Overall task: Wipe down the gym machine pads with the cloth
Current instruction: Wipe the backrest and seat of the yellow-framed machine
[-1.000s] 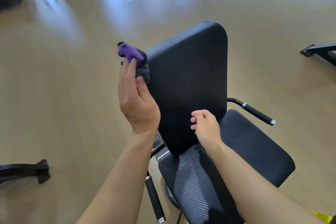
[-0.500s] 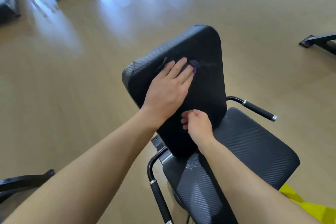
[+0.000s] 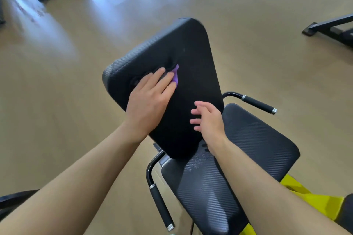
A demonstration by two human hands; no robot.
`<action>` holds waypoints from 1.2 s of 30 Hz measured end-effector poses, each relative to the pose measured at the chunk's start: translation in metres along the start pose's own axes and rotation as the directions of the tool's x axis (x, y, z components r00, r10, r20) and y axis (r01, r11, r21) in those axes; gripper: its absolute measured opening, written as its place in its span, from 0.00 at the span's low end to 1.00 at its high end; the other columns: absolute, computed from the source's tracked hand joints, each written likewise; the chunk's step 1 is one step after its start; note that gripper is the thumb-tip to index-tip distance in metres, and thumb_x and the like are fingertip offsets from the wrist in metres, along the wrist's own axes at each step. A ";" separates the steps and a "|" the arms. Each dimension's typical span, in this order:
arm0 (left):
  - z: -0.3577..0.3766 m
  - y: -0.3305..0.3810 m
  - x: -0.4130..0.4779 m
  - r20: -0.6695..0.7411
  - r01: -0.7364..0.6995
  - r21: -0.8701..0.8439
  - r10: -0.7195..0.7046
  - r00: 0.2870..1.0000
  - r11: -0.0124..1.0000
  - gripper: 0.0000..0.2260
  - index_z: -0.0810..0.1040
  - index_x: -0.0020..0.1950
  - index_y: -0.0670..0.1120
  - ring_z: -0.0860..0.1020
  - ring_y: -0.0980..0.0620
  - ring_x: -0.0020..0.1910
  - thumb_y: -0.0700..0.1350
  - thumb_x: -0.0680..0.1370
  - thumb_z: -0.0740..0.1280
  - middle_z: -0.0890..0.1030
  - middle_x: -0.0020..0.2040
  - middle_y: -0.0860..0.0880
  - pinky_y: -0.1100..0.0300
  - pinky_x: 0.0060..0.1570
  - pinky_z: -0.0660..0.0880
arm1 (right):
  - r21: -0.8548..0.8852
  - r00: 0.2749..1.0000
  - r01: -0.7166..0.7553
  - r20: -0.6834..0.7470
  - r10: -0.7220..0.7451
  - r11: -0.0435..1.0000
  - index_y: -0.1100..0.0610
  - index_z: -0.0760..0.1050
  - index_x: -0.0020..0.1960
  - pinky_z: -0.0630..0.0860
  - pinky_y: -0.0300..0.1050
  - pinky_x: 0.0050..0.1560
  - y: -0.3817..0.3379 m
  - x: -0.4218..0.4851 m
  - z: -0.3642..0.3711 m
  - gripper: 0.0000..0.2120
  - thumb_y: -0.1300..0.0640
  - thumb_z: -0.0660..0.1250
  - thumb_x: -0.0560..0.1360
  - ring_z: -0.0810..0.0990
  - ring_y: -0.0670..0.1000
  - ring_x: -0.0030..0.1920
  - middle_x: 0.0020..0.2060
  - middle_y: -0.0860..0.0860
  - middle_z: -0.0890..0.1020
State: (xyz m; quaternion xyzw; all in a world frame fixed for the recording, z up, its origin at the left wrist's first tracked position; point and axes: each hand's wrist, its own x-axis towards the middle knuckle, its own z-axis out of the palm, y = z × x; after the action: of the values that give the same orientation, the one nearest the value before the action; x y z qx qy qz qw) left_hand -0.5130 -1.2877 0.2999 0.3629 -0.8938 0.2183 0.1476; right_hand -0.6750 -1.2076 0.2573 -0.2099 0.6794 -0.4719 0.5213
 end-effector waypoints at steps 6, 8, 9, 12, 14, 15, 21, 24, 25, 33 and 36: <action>0.061 0.085 0.007 0.260 -0.006 -0.233 0.068 0.963 0.973 0.13 0.82 0.59 0.43 0.77 0.45 0.66 0.36 0.76 0.69 0.82 0.62 0.47 0.49 0.59 0.78 | 0.133 0.988 -0.150 -0.010 0.152 0.980 0.47 0.69 0.75 0.81 0.55 0.58 0.026 0.020 -0.029 0.19 0.52 0.57 0.84 0.81 0.53 0.57 0.61 0.46 0.78; 0.054 0.117 -0.004 0.382 0.354 -0.441 -0.184 0.906 0.825 0.13 0.82 0.61 0.49 0.79 0.51 0.62 0.39 0.77 0.68 0.82 0.61 0.52 0.52 0.54 0.81 | 0.235 0.956 -0.293 0.076 0.283 0.927 0.47 0.72 0.72 0.78 0.60 0.63 0.043 0.028 -0.037 0.19 0.46 0.58 0.84 0.79 0.54 0.62 0.62 0.46 0.79; 0.051 0.131 -0.005 0.457 0.563 -0.510 -0.349 0.818 0.650 0.13 0.81 0.62 0.50 0.80 0.54 0.59 0.41 0.79 0.67 0.82 0.60 0.54 0.55 0.56 0.79 | 0.282 0.939 -0.343 0.132 0.318 0.896 0.49 0.76 0.69 0.78 0.62 0.63 0.050 0.032 -0.040 0.18 0.43 0.58 0.83 0.81 0.54 0.61 0.61 0.47 0.82; 0.053 0.160 0.004 0.750 0.832 -0.553 -0.407 0.521 0.046 0.12 0.81 0.63 0.53 0.80 0.62 0.54 0.44 0.80 0.66 0.84 0.56 0.58 0.59 0.61 0.78 | 0.354 0.953 -0.302 0.139 0.270 0.885 0.54 0.82 0.54 0.81 0.52 0.55 0.065 0.044 -0.046 0.17 0.45 0.59 0.83 0.85 0.51 0.52 0.46 0.50 0.87; 0.060 0.174 0.009 0.854 0.800 -0.517 -0.243 0.459 -0.305 0.14 0.80 0.66 0.53 0.80 0.60 0.60 0.44 0.82 0.64 0.83 0.60 0.56 0.55 0.65 0.76 | 0.297 0.978 -0.202 0.011 0.208 0.933 0.58 0.81 0.50 0.80 0.50 0.49 0.066 0.060 -0.057 0.14 0.50 0.61 0.83 0.84 0.52 0.46 0.41 0.52 0.85; 0.064 0.178 0.011 0.880 0.764 -0.474 -0.206 0.428 -0.438 0.16 0.78 0.69 0.52 0.78 0.59 0.63 0.44 0.82 0.62 0.82 0.63 0.55 0.54 0.67 0.74 | 0.278 0.982 -0.161 -0.048 0.181 0.947 0.60 0.80 0.50 0.79 0.50 0.45 0.066 0.071 -0.065 0.13 0.53 0.62 0.82 0.82 0.54 0.42 0.39 0.55 0.83; 0.090 0.202 -0.011 0.919 0.828 -0.357 -0.324 0.226 -0.433 0.11 0.82 0.57 0.54 0.81 0.55 0.57 0.42 0.81 0.64 0.84 0.55 0.55 0.59 0.56 0.78 | 0.179 0.967 0.071 -0.253 -0.024 0.981 0.59 0.70 0.53 0.73 0.42 0.29 0.040 0.147 -0.094 0.12 0.56 0.71 0.75 0.75 0.49 0.28 0.31 0.55 0.79; 0.105 0.214 -0.026 0.952 0.820 -0.251 -0.282 0.114 -0.515 0.10 0.83 0.55 0.52 0.83 0.51 0.55 0.43 0.81 0.63 0.84 0.53 0.53 0.59 0.51 0.78 | -0.005 0.968 0.180 -0.177 -0.178 0.984 0.61 0.75 0.52 0.74 0.43 0.41 0.036 0.192 -0.072 0.12 0.51 0.66 0.80 0.75 0.51 0.40 0.43 0.56 0.76; 0.111 0.216 -0.029 0.954 0.817 -0.236 -0.287 0.091 -0.526 0.10 0.83 0.55 0.51 0.82 0.52 0.55 0.43 0.81 0.63 0.84 0.53 0.54 0.57 0.52 0.79 | -0.122 0.968 0.184 -0.152 -0.202 0.975 0.60 0.77 0.53 0.72 0.44 0.51 0.043 0.204 -0.065 0.17 0.46 0.63 0.80 0.74 0.51 0.49 0.51 0.55 0.73; 0.135 0.225 -0.036 0.966 0.810 -0.161 -0.259 0.011 -0.564 0.09 0.84 0.53 0.51 0.83 0.54 0.52 0.44 0.81 0.64 0.84 0.50 0.56 0.50 0.62 0.78 | -0.246 0.944 0.199 -0.212 -0.253 0.949 0.50 0.76 0.62 0.69 0.37 0.52 0.095 0.224 -0.077 0.10 0.54 0.61 0.82 0.77 0.46 0.53 0.52 0.46 0.79; 0.139 0.226 -0.036 0.974 0.785 -0.145 -0.228 0.005 -0.602 0.09 0.83 0.53 0.51 0.83 0.52 0.53 0.44 0.81 0.64 0.84 0.54 0.54 0.56 0.54 0.79 | -0.261 0.945 0.247 -0.147 -0.291 0.933 0.47 0.81 0.47 0.75 0.38 0.53 0.095 0.232 -0.079 0.12 0.60 0.63 0.80 0.82 0.44 0.50 0.45 0.42 0.84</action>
State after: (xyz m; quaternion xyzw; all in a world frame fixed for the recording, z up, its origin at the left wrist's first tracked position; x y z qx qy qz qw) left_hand -0.6636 -1.1908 0.1008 0.6958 -0.2631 -0.6342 0.2105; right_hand -0.8126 -1.3101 0.0577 -0.3181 0.7411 -0.4708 0.3576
